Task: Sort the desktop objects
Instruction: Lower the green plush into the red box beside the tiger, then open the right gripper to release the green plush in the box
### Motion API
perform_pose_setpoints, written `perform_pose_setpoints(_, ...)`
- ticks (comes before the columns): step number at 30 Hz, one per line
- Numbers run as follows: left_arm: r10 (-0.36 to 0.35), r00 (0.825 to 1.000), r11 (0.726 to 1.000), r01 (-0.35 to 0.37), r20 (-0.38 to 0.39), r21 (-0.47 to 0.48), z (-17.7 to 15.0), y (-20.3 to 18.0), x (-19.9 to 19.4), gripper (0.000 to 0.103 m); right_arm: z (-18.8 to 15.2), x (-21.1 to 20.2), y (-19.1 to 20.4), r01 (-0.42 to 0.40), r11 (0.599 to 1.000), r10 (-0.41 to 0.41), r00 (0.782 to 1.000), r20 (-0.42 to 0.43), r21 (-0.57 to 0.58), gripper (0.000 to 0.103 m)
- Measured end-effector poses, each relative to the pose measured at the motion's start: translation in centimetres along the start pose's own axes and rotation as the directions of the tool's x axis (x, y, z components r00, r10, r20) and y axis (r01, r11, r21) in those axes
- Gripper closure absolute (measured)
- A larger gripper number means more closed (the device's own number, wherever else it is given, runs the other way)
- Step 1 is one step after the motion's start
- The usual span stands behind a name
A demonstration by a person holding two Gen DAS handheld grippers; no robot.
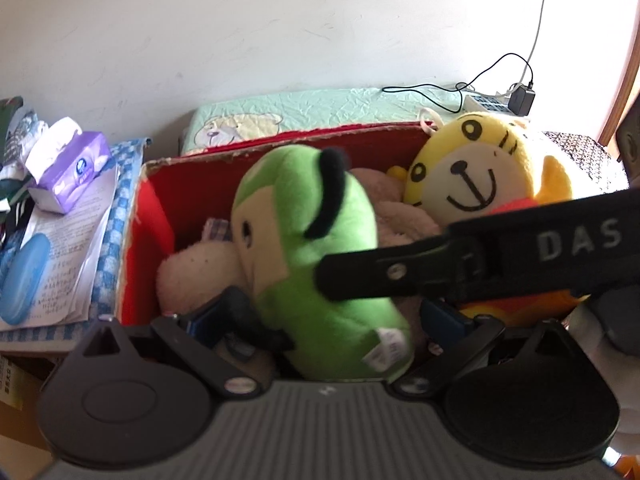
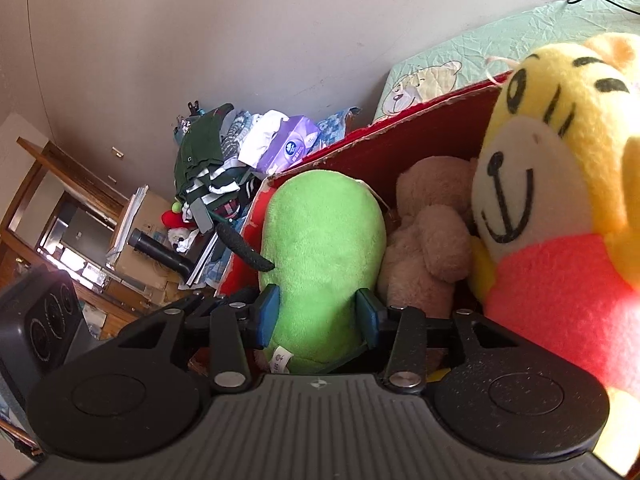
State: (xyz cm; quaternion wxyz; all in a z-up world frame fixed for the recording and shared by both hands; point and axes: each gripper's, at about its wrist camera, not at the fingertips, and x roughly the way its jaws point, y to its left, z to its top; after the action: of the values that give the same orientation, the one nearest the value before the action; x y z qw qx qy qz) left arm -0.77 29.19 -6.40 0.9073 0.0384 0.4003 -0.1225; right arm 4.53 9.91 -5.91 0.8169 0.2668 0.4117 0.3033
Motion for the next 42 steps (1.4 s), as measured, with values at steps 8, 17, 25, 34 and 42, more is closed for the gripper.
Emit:
perform_pose_setpoints(8,0.052,0.998,0.998,-0.052,-0.022,-0.017,0.0,-0.2,-0.1,0.001,-0.5,-1.2,0.8,0.053,0.998,-0.052,0.998,0.044,-0.036,0.058)
perform_pose_setpoints(17,0.076,0.997,0.997,-0.077,-0.031,-0.024,0.0,-0.4,-0.4,0.002,-1.2,-1.6,2.0,0.142,0.987,-0.134,0.986,0.099,-0.076,0.058)
perform_pose_setpoints(25,0.102,0.994,0.995,-0.102,-0.026,-0.02,-0.2,-0.7,-0.5,0.001,-1.7,-1.6,2.8,0.209,0.973,-0.195,0.971,0.142,-0.096,0.059)
perform_pose_setpoints(34,0.107,0.993,0.993,-0.109,-0.041,-0.053,-0.3,-0.7,-0.5,0.0,-2.6,-1.8,3.7,0.29,0.949,-0.263,0.945,0.193,-0.128,0.059)
perform_pose_setpoints(42,0.124,0.992,0.99,-0.126,-0.038,-0.063,-0.6,-0.9,-0.5,0.0,-3.4,-2.1,4.1,0.317,0.937,-0.285,0.936,0.208,-0.145,0.061)
